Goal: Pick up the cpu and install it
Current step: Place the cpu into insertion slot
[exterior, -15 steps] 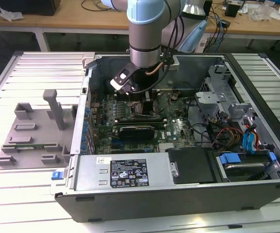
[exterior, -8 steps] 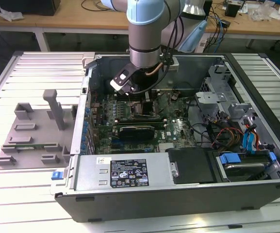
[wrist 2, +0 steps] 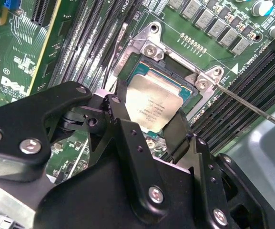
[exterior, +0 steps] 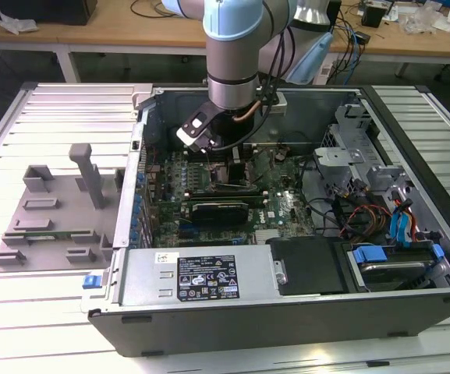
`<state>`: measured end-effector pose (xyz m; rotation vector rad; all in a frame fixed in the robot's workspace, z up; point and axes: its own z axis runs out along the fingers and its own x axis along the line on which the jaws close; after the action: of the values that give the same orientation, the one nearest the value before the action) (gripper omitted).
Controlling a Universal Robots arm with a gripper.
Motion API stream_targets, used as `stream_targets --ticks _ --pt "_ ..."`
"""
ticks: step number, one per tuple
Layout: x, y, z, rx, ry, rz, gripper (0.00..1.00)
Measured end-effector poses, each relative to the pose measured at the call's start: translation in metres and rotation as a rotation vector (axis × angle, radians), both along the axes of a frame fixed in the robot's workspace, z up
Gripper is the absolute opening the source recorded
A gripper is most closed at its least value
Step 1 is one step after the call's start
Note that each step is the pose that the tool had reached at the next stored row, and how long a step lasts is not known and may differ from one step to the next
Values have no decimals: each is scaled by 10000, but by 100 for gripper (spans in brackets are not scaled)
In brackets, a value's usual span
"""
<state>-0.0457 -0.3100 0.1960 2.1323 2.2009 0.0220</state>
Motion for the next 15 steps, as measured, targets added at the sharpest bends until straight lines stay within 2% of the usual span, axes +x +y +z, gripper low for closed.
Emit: stream_targets --ticks 8,9,11,12,13,15 --pt "0 1 -10 6 -4 -28 55" --pt "0 1 -11 8 -5 -29 61" --pt "1 2 -11 11 -6 -30 61" --pt "0 1 -8 47 -5 -29 61" --pt "1 1 0 121 -4 -29 61" --pt "0 0 10 142 -3 -30 61"
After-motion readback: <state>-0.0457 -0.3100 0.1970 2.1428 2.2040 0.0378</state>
